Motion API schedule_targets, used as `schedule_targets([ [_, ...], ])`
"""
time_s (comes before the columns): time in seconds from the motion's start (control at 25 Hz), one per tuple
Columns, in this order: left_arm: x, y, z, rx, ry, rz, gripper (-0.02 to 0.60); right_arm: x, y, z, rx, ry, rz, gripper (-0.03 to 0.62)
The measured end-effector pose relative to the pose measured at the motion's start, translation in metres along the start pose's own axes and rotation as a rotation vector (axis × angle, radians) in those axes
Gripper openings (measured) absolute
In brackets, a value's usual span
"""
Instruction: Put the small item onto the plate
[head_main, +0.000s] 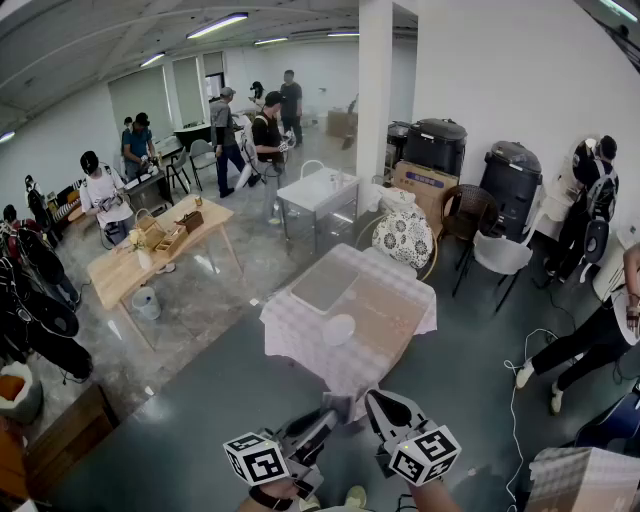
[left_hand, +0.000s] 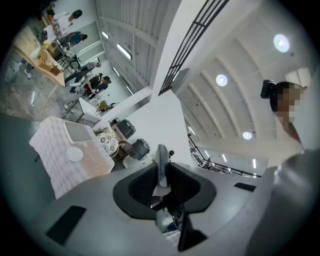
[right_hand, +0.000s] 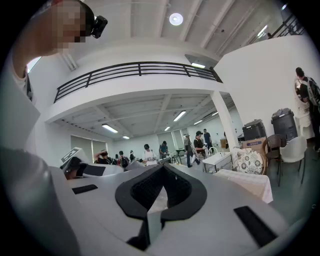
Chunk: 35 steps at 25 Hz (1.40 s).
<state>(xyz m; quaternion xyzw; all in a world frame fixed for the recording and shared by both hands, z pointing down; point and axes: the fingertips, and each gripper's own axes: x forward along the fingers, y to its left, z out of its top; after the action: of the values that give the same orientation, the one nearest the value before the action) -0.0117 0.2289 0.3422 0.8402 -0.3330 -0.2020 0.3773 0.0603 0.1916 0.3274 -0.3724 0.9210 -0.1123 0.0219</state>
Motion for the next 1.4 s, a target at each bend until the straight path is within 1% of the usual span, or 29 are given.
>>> schedule_targets([
  [0.2, 0.007, -0.007, -0.005, 0.003, 0.001, -0.008, 0.078, -0.008, -0.006, 0.003, -0.001, -0.002, -0.003, 0.014],
  [0.48, 0.012, -0.007, -0.004, 0.004, 0.004, -0.007, 0.078, -0.006, -0.009, 0.006, -0.003, 0.0, 0.001, 0.014],
  [0.6, 0.013, -0.005, -0.005, 0.01, 0.005, 0.001, 0.078, -0.006, -0.009, 0.005, 0.028, -0.008, 0.026, 0.014],
  [0.76, 0.014, -0.004, -0.002, 0.017, 0.003, 0.013, 0.078, -0.005, -0.013, 0.007, 0.054, -0.016, 0.026, 0.015],
  [1.04, 0.018, -0.002, -0.001, 0.026, -0.004, 0.035, 0.078, -0.006, -0.017, 0.005, 0.042, -0.011, 0.035, 0.015],
  [1.4, 0.036, -0.01, -0.005, 0.05, 0.0, 0.045, 0.078, -0.014, -0.034, 0.011, 0.043, -0.023, 0.043, 0.015],
])
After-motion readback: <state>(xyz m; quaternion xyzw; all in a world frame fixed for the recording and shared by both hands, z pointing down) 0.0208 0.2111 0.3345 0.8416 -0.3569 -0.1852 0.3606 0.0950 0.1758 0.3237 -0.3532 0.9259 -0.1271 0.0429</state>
